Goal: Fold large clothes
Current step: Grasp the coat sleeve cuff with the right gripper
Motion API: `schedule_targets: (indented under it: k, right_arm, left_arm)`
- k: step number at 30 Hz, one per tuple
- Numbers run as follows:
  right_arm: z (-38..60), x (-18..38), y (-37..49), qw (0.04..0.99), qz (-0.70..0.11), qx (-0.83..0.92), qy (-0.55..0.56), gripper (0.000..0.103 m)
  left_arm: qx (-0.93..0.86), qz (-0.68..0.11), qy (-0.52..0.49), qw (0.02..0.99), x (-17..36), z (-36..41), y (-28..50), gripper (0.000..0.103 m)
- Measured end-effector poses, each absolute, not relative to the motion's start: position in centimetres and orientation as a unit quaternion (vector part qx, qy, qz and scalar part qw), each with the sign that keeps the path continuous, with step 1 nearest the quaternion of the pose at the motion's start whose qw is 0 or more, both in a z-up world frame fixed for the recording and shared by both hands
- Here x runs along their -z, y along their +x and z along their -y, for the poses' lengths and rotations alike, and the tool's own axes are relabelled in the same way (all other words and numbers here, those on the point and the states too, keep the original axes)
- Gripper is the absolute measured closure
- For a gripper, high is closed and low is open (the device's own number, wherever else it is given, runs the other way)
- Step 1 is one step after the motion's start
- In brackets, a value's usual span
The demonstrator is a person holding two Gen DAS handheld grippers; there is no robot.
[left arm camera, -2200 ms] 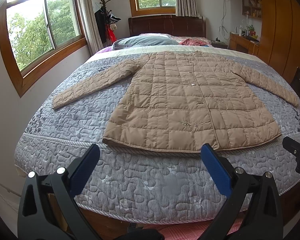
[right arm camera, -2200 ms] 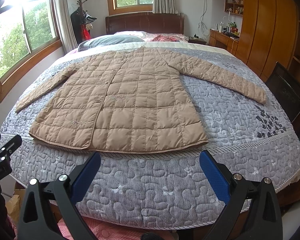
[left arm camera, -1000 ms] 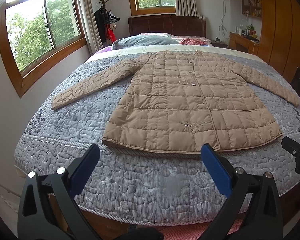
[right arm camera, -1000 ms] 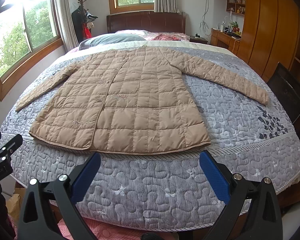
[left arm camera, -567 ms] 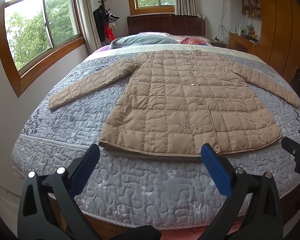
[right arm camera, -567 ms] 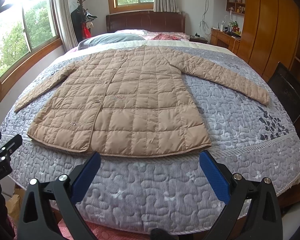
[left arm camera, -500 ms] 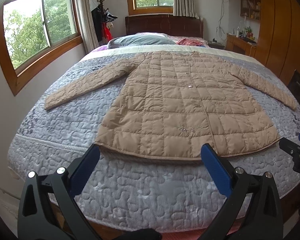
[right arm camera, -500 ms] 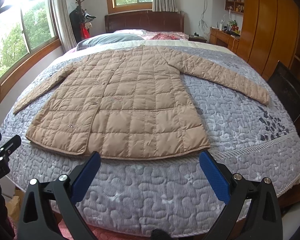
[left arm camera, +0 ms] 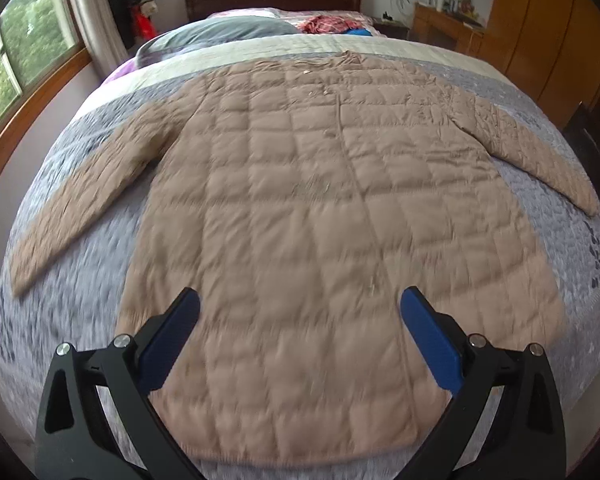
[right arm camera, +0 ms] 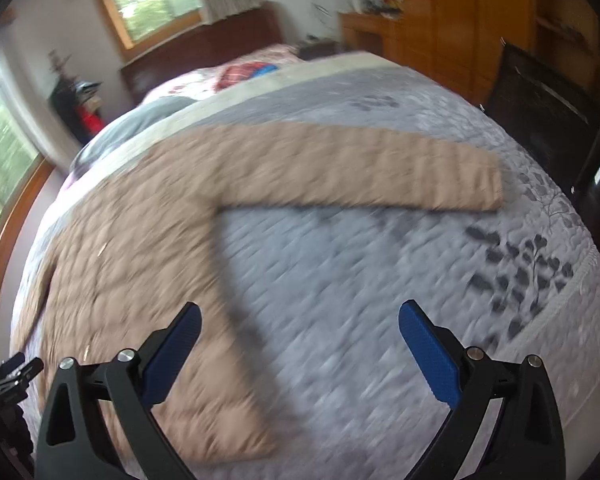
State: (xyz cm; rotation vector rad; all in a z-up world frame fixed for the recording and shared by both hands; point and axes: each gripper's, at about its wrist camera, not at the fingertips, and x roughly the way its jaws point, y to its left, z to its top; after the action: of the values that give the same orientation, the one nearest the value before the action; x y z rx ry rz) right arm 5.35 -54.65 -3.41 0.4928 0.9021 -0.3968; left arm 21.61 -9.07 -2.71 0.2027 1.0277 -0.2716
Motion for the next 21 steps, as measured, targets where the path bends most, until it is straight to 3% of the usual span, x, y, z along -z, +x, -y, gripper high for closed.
schedule_targets:
  k: [10, 18, 21]
  right_arm:
    - [74.0, 7.8, 8.1, 0.777, -0.456, 0.297, 0.316, 0.004]
    - [81.2, 11.7, 7.4, 0.742, -0.465, 0.304, 0.374, 0.007]
    - [82.3, 12.8, 7.5, 0.740, -0.457, 0.283, 0.404, 0.017]
  left_arm:
    - [0.208, -0.514, 0.088, 0.828, 4.8, 21.2, 33.6, 0.004]
    - [0.234, -0.534, 0.085, 0.808, 8.0, 27.1, 37.9, 0.004]
    - [0.229, -0.543, 0.075, 0.804, 9.1, 27.8, 39.6, 0.004]
